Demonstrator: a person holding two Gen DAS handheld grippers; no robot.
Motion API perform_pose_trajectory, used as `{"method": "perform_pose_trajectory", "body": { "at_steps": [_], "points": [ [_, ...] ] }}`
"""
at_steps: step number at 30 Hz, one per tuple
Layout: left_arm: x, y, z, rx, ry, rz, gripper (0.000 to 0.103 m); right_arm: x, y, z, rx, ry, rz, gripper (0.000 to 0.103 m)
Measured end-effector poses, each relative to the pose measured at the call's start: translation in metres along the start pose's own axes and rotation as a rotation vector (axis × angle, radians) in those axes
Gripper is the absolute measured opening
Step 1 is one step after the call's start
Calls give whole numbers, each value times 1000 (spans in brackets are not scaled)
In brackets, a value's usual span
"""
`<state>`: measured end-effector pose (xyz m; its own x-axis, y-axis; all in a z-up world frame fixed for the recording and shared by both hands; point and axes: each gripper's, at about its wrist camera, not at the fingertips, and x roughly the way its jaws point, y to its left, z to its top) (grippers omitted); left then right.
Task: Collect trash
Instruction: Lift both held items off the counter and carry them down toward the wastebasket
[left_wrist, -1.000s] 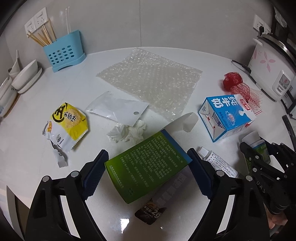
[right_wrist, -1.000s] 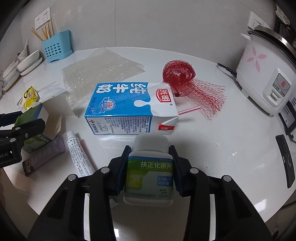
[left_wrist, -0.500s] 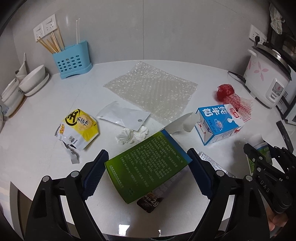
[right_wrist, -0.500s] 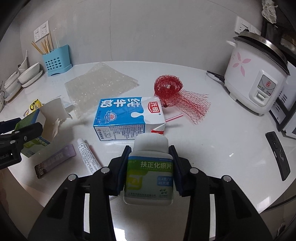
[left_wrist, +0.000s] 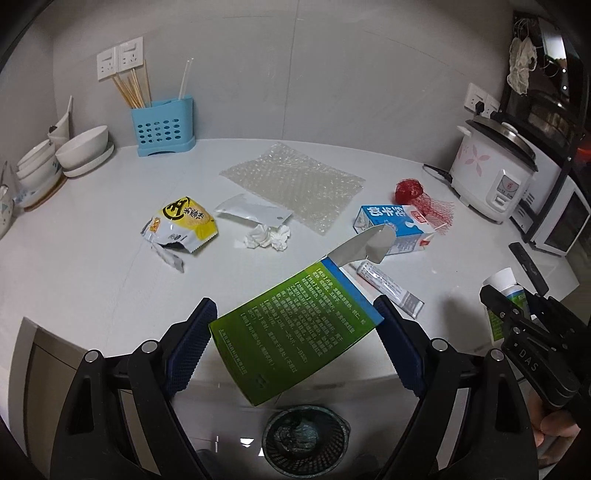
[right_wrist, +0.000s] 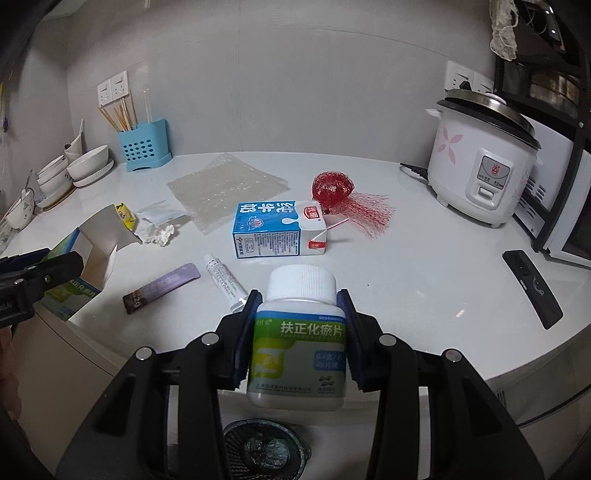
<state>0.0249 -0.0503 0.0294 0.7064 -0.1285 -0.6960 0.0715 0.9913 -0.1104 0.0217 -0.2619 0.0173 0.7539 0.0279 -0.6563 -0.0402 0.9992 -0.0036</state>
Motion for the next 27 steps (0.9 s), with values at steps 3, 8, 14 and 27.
{"method": "perform_pose_trajectory", "body": {
  "at_steps": [3,8,14,27],
  "points": [
    [-22,1,-18,5,-25,-17,84,-19,4,-14,0,-24,4,40],
    [-56,-4,-52,44,-77,6,84,-46,20,-42,-19,-61,15,40],
    [-76,1,-92,62,-105,29,84,-64,34,-77,-8,-94,26,40],
    [-36,32,-182,12,-43,11,84,-42,60,-171,-21,-35,42,40]
  ]
}}
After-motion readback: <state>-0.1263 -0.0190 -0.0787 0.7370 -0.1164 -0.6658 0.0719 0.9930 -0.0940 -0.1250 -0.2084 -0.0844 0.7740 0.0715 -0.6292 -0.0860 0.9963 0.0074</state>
